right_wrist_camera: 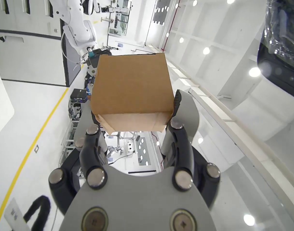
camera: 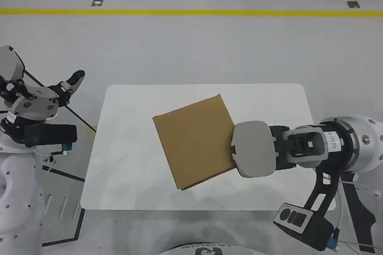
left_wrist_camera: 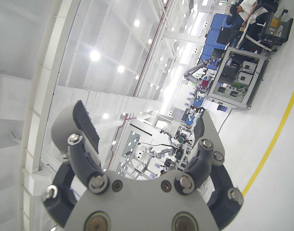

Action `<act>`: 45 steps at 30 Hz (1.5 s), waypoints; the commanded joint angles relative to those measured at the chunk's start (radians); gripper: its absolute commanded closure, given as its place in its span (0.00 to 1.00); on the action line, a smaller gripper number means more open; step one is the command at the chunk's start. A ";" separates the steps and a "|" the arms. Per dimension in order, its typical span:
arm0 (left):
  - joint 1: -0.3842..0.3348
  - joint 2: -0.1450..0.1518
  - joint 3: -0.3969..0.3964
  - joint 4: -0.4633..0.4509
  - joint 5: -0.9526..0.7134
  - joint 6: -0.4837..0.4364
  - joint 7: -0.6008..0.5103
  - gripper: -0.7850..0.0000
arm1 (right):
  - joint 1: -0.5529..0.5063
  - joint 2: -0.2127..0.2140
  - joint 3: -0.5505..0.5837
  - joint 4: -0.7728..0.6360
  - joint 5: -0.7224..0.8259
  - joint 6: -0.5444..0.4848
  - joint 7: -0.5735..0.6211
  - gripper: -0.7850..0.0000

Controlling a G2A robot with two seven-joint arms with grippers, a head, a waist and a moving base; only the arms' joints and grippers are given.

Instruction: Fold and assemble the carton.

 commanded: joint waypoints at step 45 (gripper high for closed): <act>0.000 0.000 0.000 0.000 0.000 0.000 0.000 0.00 | -0.241 -0.025 -0.071 0.265 0.972 -0.209 0.735 1.00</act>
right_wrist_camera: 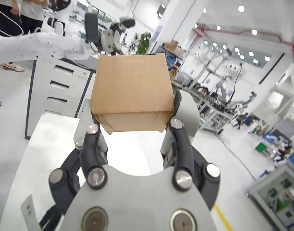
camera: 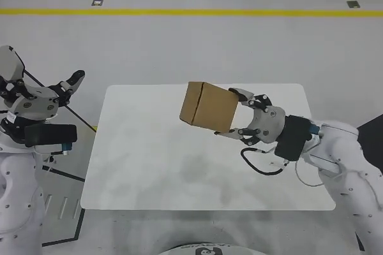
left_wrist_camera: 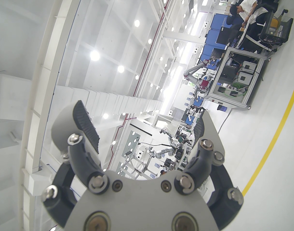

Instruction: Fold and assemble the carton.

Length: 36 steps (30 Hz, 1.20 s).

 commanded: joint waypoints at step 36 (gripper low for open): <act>0.000 0.000 0.000 0.000 0.000 0.000 0.000 0.00 | 0.024 -0.033 -0.156 0.345 0.078 0.046 0.292 1.00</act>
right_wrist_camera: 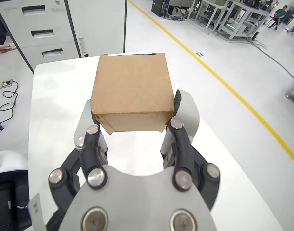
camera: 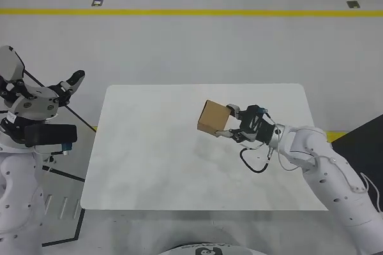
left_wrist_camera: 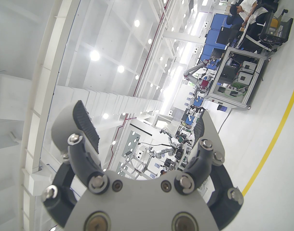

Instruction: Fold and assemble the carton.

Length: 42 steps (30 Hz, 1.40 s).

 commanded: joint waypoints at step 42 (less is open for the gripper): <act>0.000 0.000 0.000 0.000 0.000 0.000 0.000 0.00 | 0.067 -0.066 -0.187 0.272 -0.136 0.117 -0.118 1.00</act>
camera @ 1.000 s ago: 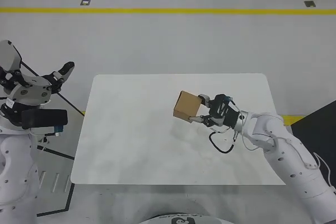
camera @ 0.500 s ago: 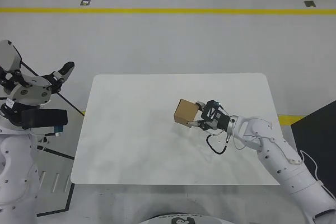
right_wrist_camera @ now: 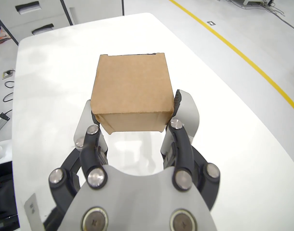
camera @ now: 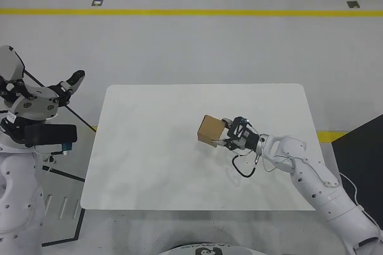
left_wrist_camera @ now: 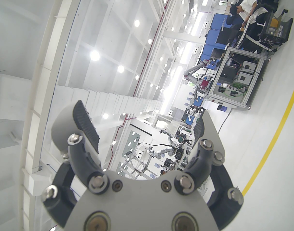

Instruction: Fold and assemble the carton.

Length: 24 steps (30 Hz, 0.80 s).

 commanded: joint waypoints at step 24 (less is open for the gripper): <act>0.000 0.000 0.000 0.000 0.000 0.000 0.000 0.00 | 0.070 -0.073 -0.106 0.252 -0.053 0.077 -0.187 1.00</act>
